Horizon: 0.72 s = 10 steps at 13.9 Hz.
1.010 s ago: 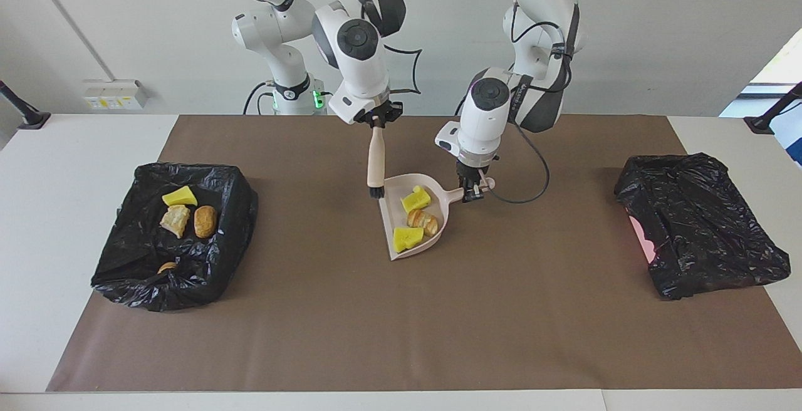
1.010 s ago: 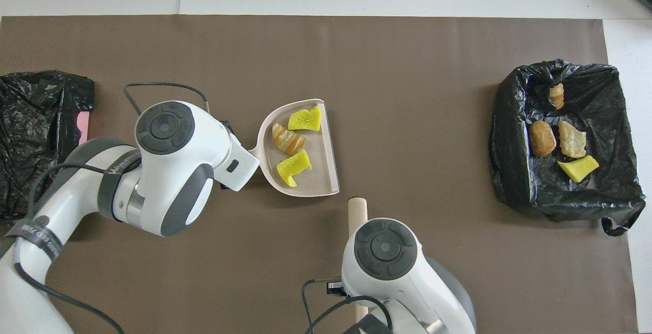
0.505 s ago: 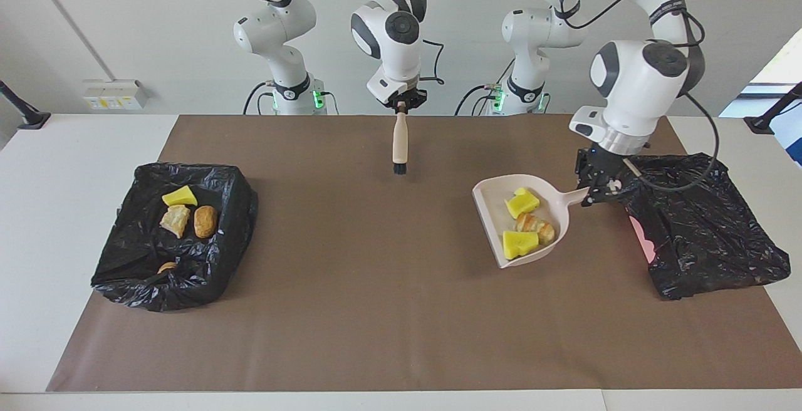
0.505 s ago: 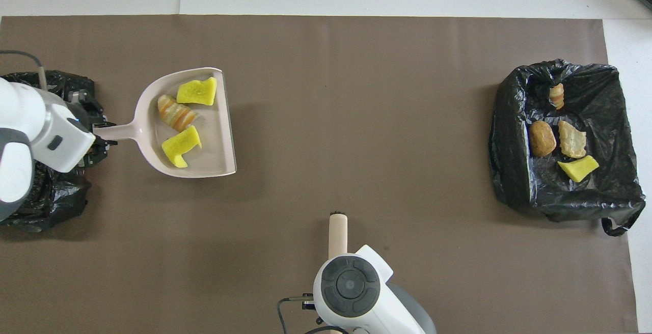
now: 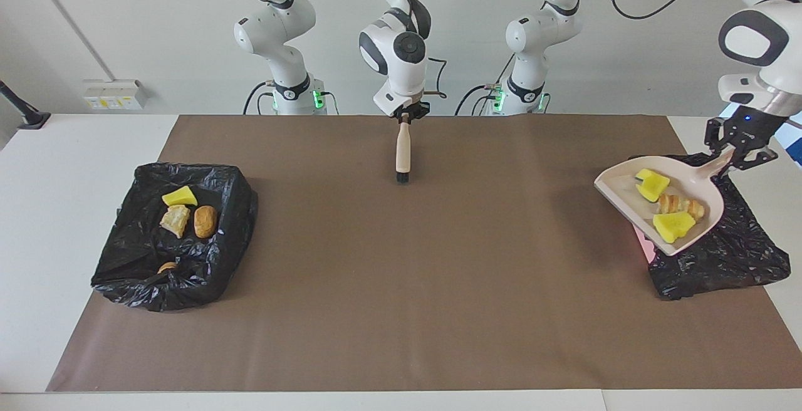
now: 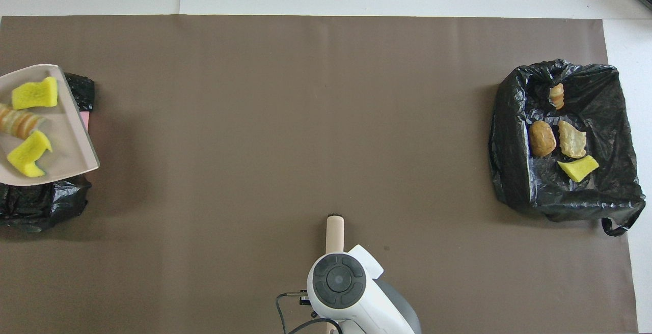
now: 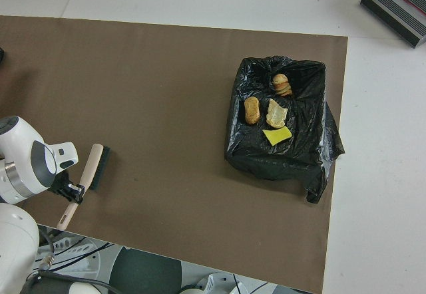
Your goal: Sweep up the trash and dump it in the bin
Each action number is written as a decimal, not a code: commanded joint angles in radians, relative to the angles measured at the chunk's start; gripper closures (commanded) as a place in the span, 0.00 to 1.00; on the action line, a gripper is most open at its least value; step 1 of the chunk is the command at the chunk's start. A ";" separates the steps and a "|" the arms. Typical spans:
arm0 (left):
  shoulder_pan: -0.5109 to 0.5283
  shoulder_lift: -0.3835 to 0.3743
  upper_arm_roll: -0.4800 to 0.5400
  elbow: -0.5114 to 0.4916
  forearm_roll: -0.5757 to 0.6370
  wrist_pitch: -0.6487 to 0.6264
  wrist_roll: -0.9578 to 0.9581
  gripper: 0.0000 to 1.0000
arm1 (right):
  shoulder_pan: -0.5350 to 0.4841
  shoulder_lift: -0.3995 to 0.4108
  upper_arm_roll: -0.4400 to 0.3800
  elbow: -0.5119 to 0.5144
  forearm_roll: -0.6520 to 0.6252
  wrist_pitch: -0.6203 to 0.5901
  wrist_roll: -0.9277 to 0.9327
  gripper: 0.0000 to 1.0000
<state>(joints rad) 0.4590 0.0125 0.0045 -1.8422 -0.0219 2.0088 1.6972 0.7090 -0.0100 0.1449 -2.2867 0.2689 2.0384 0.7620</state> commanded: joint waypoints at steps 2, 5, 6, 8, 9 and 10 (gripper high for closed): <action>0.130 0.036 -0.015 0.092 0.031 0.022 0.087 1.00 | -0.002 -0.001 -0.001 -0.027 0.019 0.036 -0.004 0.63; 0.127 0.076 -0.012 0.135 0.230 0.080 0.064 1.00 | -0.005 0.013 -0.001 -0.013 0.016 0.039 -0.045 0.07; 0.127 0.096 -0.012 0.144 0.305 0.124 0.064 1.00 | -0.005 0.019 -0.002 0.002 0.001 0.039 -0.059 0.00; 0.121 0.104 -0.012 0.156 0.425 0.153 0.058 1.00 | -0.031 0.030 -0.008 0.045 -0.011 0.031 -0.061 0.00; 0.113 0.104 -0.012 0.156 0.482 0.153 0.041 1.00 | -0.061 0.024 -0.008 0.061 -0.025 0.031 -0.061 0.00; 0.109 0.104 -0.014 0.156 0.558 0.154 0.017 1.00 | -0.091 0.025 -0.008 0.085 -0.036 0.031 -0.064 0.00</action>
<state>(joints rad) 0.5821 0.1046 -0.0090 -1.7162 0.4238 2.1562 1.7546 0.6791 -0.0003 0.1367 -2.2539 0.2525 2.0657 0.7345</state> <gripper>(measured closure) 0.678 0.000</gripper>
